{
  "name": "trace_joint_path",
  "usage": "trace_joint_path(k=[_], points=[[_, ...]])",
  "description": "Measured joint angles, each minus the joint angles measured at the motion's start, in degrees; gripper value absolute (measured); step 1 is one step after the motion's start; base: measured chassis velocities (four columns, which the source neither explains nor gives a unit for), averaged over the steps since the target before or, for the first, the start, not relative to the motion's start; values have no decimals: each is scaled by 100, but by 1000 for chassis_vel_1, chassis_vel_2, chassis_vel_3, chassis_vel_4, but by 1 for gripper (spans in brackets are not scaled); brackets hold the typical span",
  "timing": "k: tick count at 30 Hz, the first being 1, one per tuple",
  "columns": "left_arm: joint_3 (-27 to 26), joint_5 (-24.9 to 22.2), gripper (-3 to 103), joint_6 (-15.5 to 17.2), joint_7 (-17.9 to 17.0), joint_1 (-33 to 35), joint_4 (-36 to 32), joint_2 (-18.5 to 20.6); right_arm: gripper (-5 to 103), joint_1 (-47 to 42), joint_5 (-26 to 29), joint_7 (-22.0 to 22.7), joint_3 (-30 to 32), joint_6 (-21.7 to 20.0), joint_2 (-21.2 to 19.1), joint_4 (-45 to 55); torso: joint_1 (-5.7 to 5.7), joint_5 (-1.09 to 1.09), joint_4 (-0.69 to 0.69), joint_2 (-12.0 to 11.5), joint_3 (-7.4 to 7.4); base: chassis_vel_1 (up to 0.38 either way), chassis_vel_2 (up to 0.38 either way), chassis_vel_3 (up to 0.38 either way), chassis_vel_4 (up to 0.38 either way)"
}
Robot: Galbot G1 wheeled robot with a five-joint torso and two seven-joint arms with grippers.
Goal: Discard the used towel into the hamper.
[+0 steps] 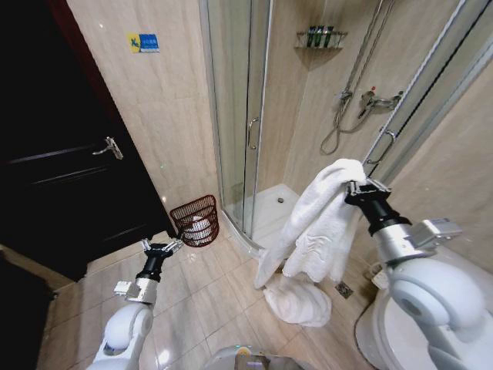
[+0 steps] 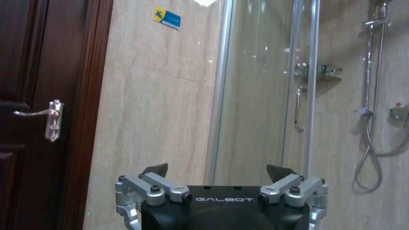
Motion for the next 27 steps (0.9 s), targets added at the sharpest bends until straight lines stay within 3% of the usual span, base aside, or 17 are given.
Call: trace_joint_path(k=[8, 27], points=[[-38, -46, 100, 212, -161, -21, -97, 78, 4, -141, -161, -11, -114, 0, 326, -4, 0, 0, 0, 0, 0, 0, 0, 0, 0], [-38, -23, 100, 126, -154, -6, -69, 127, 4, -421, -491, -178, -291, -64, 802, -19, 0, 0, 1, 0, 0, 31, 35, 29, 28]])
